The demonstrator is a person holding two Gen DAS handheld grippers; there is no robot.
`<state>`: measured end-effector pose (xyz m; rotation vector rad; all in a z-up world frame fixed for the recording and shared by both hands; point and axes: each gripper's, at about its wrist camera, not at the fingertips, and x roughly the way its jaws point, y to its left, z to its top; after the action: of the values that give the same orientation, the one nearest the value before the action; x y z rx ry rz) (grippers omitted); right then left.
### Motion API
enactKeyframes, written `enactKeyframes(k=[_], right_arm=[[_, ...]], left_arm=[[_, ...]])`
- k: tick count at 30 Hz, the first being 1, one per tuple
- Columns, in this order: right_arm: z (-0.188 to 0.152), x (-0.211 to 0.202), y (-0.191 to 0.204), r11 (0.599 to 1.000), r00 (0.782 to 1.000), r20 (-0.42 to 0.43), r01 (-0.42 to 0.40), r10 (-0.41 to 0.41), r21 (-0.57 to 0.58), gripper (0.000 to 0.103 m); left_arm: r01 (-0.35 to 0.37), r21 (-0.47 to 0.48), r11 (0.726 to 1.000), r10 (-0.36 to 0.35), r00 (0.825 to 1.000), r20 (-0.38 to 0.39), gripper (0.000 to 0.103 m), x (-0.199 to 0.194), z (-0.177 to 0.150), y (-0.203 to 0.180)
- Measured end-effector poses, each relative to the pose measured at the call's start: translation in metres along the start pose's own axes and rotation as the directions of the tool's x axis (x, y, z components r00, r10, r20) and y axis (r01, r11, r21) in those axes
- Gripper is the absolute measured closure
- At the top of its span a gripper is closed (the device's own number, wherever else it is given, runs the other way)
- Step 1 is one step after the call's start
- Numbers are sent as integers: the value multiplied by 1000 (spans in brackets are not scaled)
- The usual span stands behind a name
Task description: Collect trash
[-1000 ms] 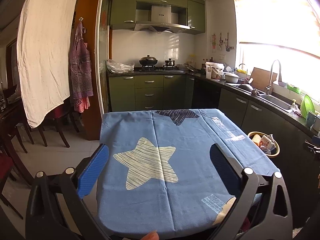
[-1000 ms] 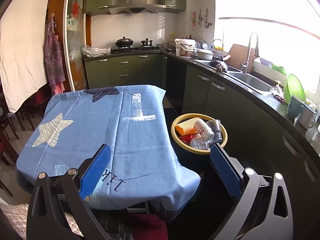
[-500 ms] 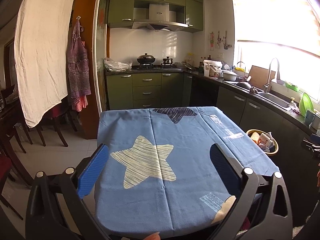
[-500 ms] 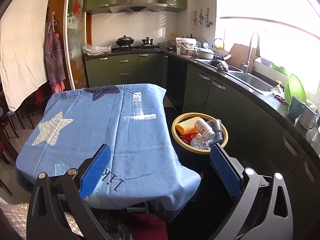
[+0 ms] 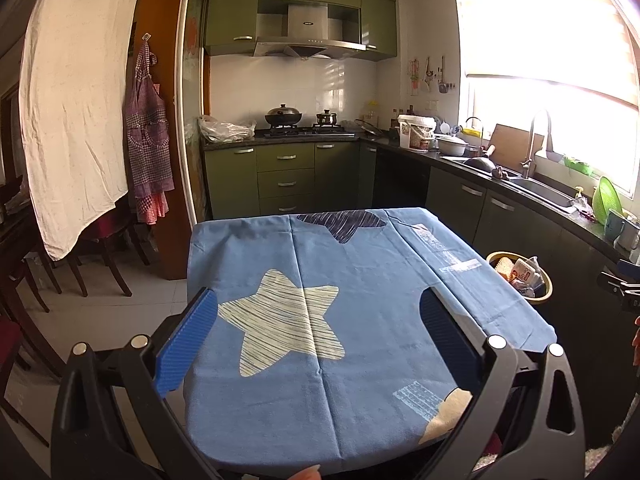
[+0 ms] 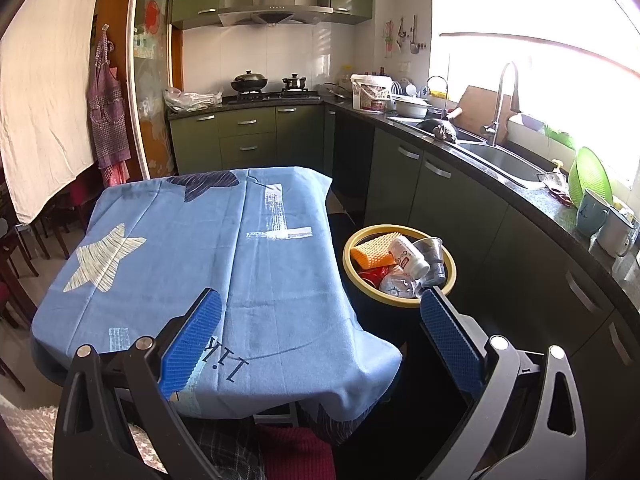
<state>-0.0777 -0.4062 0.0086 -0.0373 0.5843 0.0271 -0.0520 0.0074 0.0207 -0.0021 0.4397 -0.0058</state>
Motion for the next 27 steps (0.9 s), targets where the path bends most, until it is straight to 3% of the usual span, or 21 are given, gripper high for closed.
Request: enactKeyframes(k=[27], right_arm=[[-3,6,1,1000,1000,-6,-3,3,0,5]], left_arm=[[26,20,999,-26,999,-18,7,3,-1,-2]])
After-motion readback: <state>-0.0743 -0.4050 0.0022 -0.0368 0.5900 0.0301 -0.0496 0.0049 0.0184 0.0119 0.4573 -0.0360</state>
